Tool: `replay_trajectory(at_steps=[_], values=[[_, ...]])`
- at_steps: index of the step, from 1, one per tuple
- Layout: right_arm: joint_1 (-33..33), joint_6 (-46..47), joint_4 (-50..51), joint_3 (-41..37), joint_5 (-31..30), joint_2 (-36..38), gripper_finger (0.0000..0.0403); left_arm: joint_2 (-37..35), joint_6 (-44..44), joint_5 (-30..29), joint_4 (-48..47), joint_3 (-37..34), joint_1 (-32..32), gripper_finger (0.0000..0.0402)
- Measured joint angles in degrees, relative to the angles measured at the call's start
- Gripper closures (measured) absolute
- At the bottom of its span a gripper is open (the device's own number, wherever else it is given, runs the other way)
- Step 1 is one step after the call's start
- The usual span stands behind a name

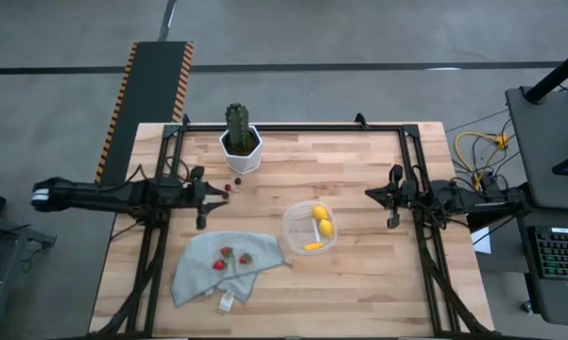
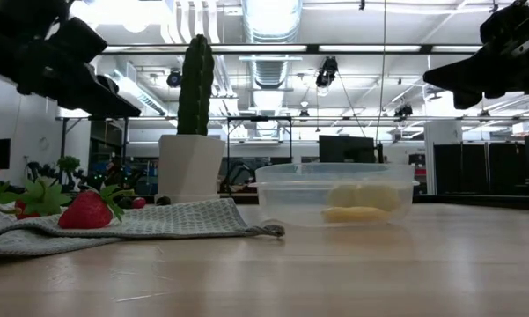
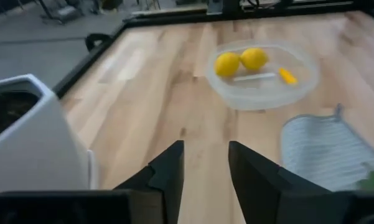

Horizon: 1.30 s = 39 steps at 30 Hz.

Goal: Pick and placing Produce into tupperware
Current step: Put the bottom right red strawberry into the transparent container

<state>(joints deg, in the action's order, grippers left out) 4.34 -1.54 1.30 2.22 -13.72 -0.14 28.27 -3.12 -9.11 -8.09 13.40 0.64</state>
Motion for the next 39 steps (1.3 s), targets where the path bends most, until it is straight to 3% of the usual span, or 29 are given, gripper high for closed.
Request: replay_trajectory(at_steps=[7, 14, 26, 39], values=[[0.0, 0.0, 0.0, 0.0, 0.0, 0.0, 0.0394, 9.9, 4.6, 4.3, -6.6, 9.8, -0.1, 0.0288], [0.0, 0.0, 0.2, 0.0, 0.0, 0.0, 0.0394, 22.3, 9.4, 14.8, -9.8, 19.2, -2.6, 0.0288], [0.0, 0.0, 0.2, 0.0, -2.0, -0.7, 0.0394, 44.2, 20.4, 13.2, -25.1, 35.2, -14.2, 0.0288], [0.0, 0.0, 0.2, 0.0, -2.7, -0.8, 0.0394, 60.4, 32.6, 8.4, -29.3, 46.3, -22.0, 0.0288]])
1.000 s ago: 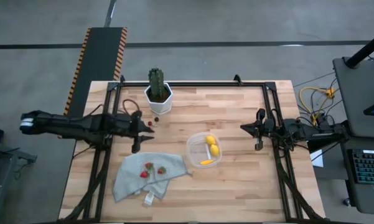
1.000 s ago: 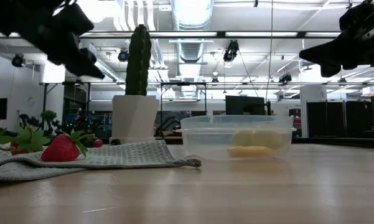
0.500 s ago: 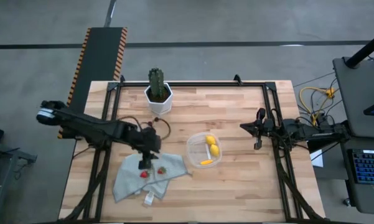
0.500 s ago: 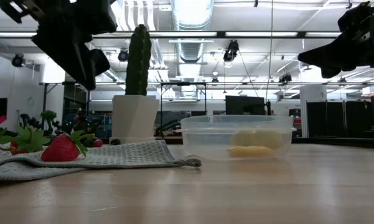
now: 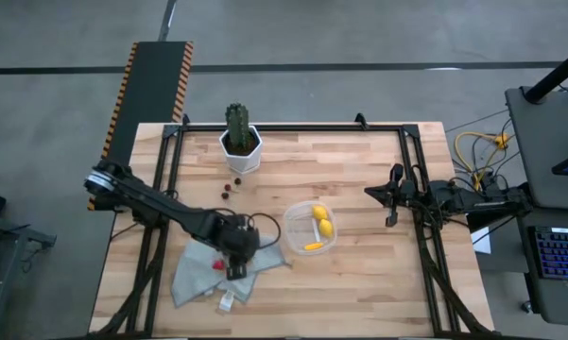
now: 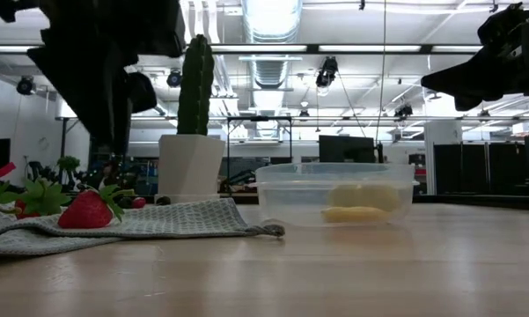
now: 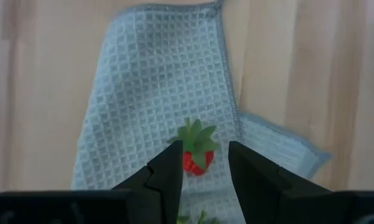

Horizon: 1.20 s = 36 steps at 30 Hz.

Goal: Pick and placing Produce into tupperware
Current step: Put the bottom right red strawberry into the transparent container

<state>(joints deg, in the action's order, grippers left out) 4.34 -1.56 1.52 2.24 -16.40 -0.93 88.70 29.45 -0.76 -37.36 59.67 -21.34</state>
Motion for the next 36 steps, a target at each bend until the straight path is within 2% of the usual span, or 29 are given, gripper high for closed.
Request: replay_trajectory(at_steps=[5, 10, 21, 36], values=[[0.0, 0.0, 0.0, 0.0, 0.0, 0.0, 0.0394, 4.8, 1.5, -0.5, -1.5, 1.2, -0.6, 0.0288], [0.0, 1.5, 0.0, 0.0, 0.0, 0.0, 0.0394, 6.6, 3.2, -0.9, -1.4, 1.2, -0.6, 0.0288], [0.0, 2.6, 0.7, 0.0, 0.3, -0.6, 0.0394, 4.0, 4.7, -1.3, -0.4, 1.3, -0.6, 0.0288], [0.0, 2.9, 0.7, 0.0, 0.3, -0.8, 0.0394, 4.3, 4.6, -3.5, 2.2, -0.5, -0.5, 0.0288]])
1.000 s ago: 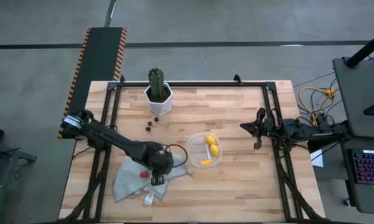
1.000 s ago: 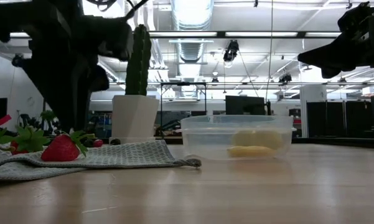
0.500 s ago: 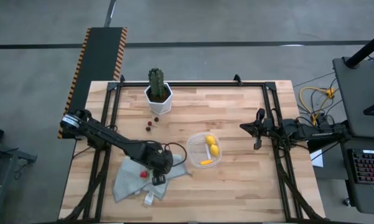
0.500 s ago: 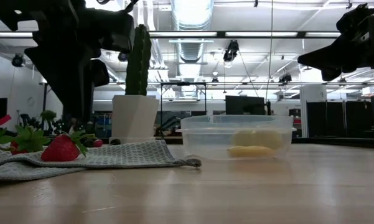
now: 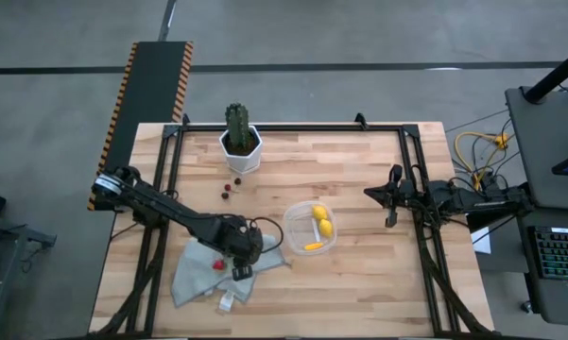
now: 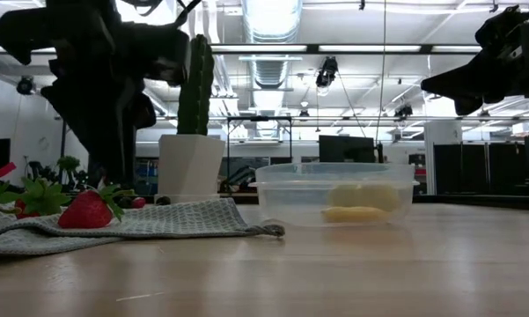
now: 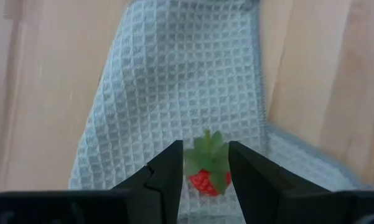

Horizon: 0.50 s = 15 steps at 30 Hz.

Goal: Pick and placing Produce into tupperware
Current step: Put the bottom right red strawberry into the transparent container

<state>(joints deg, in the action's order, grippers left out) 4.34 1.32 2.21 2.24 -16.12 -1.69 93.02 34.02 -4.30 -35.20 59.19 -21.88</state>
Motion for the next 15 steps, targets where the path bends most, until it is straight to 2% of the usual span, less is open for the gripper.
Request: replay_trajectory(at_steps=[15], values=[[0.0, 0.2, 0.0, 0.0, 0.0, -1.9, 0.0394, 2.5, 0.1, 1.0, 1.7, -0.3, 0.0, 0.0288]])
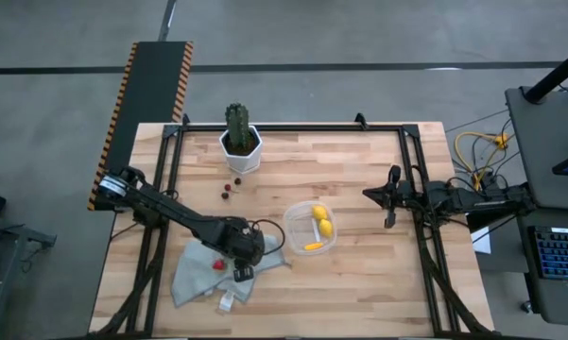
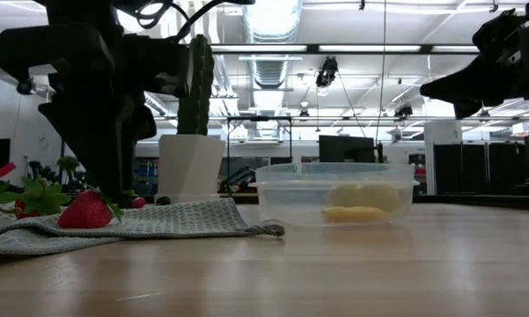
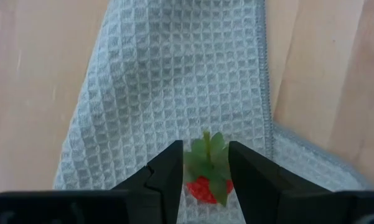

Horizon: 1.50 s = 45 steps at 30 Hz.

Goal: Pick and placing Produce into tupperware
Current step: Put the bottom right red strawberry into the transparent container

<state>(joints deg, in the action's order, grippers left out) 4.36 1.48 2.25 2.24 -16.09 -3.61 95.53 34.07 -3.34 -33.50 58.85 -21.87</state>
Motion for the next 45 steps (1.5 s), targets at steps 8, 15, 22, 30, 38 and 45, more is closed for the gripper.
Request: replay_trajectory(at_steps=[8, 15, 22, 30, 38, 45], values=[[0.0, 0.0, 0.0, 0.0, 0.0, -0.7, 0.0394, 0.4, -0.3, 1.2, 0.0, 0.1, 0.0, 0.0288], [0.0, 0.0, 0.0, 0.0, 0.0, -1.1, 0.0394, 0.3, -1.9, 1.6, 0.0, -0.2, 0.0, 0.0312], [0.0, 0.0, 0.0, 0.0, 0.0, -1.1, 0.0394, 0.9, -3.6, 2.4, 0.1, -0.3, 0.0, 0.0359], [0.0, 0.0, 0.0, 0.0, 0.0, -1.1, 0.0394, 0.6, -6.5, 4.0, 0.0, -0.4, 0.0, 0.04], [0.0, 0.0, 0.0, 0.0, 0.0, -1.1, 0.0394, -2.1, -10.1, 4.5, -0.1, 3.4, 0.1, 0.0401], [0.0, 0.0, -0.1, 0.0, 0.0, -1.5, 0.0394, -3.5, -19.3, 0.8, 0.0, 8.2, 2.3, 0.0401]])
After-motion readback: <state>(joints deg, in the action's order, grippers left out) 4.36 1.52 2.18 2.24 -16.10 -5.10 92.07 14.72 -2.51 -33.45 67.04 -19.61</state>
